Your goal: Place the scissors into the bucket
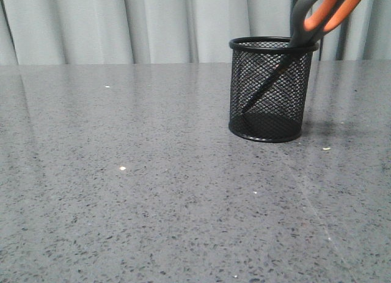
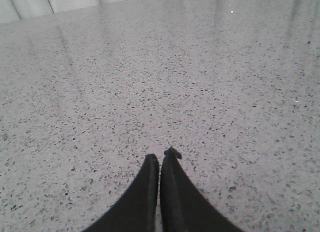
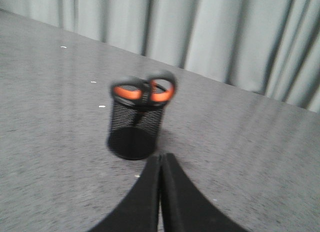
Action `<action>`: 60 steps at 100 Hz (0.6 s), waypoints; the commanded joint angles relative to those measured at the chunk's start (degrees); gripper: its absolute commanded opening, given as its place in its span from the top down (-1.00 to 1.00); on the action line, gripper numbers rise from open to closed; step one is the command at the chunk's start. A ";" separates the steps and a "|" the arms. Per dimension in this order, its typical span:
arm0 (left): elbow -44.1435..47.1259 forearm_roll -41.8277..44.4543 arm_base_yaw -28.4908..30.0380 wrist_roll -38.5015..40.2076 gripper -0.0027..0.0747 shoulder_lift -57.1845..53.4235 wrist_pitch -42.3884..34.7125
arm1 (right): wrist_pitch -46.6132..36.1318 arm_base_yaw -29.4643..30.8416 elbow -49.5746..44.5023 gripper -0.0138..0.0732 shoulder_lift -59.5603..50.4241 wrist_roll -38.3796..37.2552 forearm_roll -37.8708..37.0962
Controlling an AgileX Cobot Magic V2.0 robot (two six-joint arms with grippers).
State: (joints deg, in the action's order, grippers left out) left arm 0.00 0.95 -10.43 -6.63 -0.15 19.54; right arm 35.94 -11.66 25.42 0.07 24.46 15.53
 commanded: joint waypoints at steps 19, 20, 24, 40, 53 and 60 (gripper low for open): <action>2.29 -0.56 0.12 0.75 0.98 -1.50 -2.07 | -31.09 14.64 -13.57 0.79 1.26 -12.29 -8.85; 2.29 -0.56 0.12 0.75 0.98 -1.50 -2.07 | -31.83 15.39 -13.96 0.79 1.26 -12.29 -9.12; 2.29 -0.56 0.12 0.75 0.98 -1.50 -2.07 | -32.97 16.99 -16.22 0.79 1.16 -12.72 -10.38; 2.29 -0.56 0.12 0.75 0.98 -1.50 -2.07 | -36.98 19.12 -23.85 0.79 -0.98 -21.37 -12.14; 2.29 -0.56 0.12 0.75 0.98 -1.50 -2.07 | -35.94 19.12 -26.36 0.79 -2.00 -22.76 -14.25; 2.29 -0.56 0.12 0.75 0.98 -1.50 -2.07 | -33.36 19.12 -26.53 0.79 -2.00 -22.76 -14.25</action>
State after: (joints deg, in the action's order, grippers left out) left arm 0.00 0.95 -10.43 -6.63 -0.15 19.54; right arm 5.04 7.03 -0.86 -0.58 2.43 2.59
